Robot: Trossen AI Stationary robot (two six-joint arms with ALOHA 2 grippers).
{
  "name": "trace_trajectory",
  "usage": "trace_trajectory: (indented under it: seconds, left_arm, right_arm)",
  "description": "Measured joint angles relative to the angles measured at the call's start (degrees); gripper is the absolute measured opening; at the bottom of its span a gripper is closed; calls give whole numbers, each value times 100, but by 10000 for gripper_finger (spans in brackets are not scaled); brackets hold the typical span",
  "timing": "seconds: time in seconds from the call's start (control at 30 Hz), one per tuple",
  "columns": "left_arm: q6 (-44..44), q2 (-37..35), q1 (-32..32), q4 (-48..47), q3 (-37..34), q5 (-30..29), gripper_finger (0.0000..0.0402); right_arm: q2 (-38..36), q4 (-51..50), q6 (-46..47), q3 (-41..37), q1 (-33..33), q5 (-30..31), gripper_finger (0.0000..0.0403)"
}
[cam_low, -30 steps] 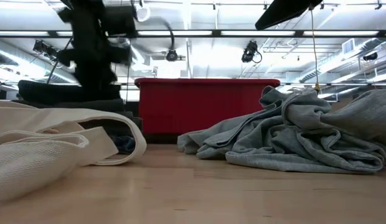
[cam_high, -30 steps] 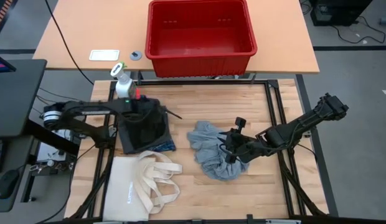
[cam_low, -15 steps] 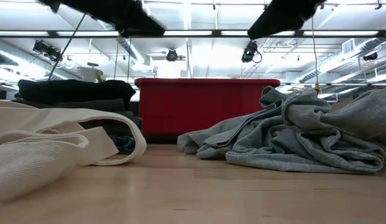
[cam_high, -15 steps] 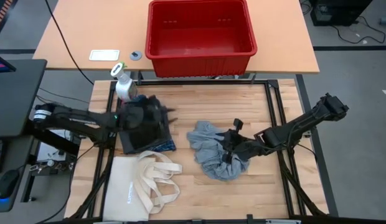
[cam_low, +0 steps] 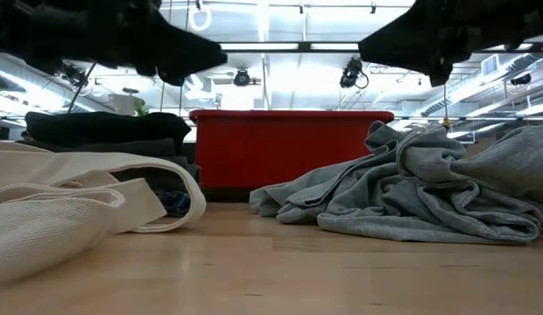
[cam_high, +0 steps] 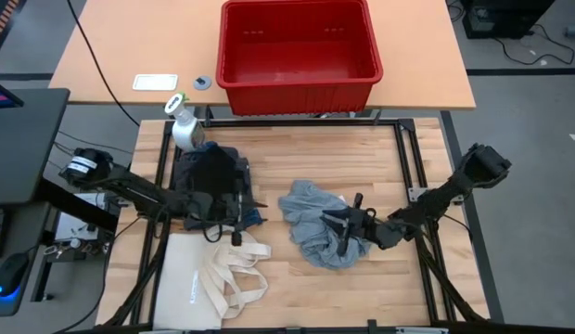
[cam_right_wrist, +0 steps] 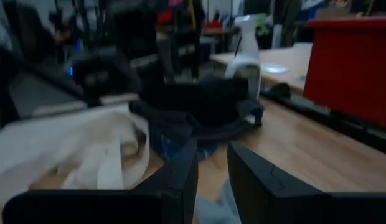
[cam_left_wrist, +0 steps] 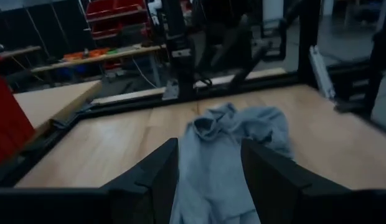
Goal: Fold Laundry from Bin
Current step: Fold the gray shirt
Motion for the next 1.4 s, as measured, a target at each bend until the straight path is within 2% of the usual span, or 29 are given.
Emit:
trace_trajectory:
  seconds: [0.1,0.2,0.27,0.33,0.43,0.53,0.63,0.73,0.8,0.97,1.17,1.4]
  left_arm:
    - [468,343,71,544,-1,-19,180]
    - [680,458,38,669,0,-52,180]
    - [630,507,9,560,0,-23,180]
    - [426,510,-35,335,-2,-24,180]
    - [292,510,-108,165,0,-35,180]
    - [288,510,-186,69,0,76,180]
    - [474,510,-273,91,0,548,180]
    - [846,510,-447,115,0,1369,180]
    - [1078,510,-600,179,0,1616,180]
    - [1330,508,-781,476,0,1633,180]
    - [921,508,-777,602,2,1576,180]
    - [807,508,-777,598,2,1577,180]
  right_arm:
    - [405,1134,-395,-46,1,87,97]
    - [606,1129,-755,382,18,363,95]
    - [605,167,-904,843,45,502,94]
    - [603,-1349,-657,1406,46,514,94]
    - [694,-3526,297,2192,47,304,94]
    - [890,-4822,1091,2600,47,-73,95]
    - [997,-5286,1448,2667,47,-270,103]
    - [961,-5630,1740,2678,42,-448,116]
    - [922,-5872,1698,2676,-16,-729,130]
    - [869,-7204,2087,2913,-279,-1717,178]
    - [869,-8429,2370,3502,-394,-1889,222]
    - [869,-9607,2202,3913,-310,-1943,237]
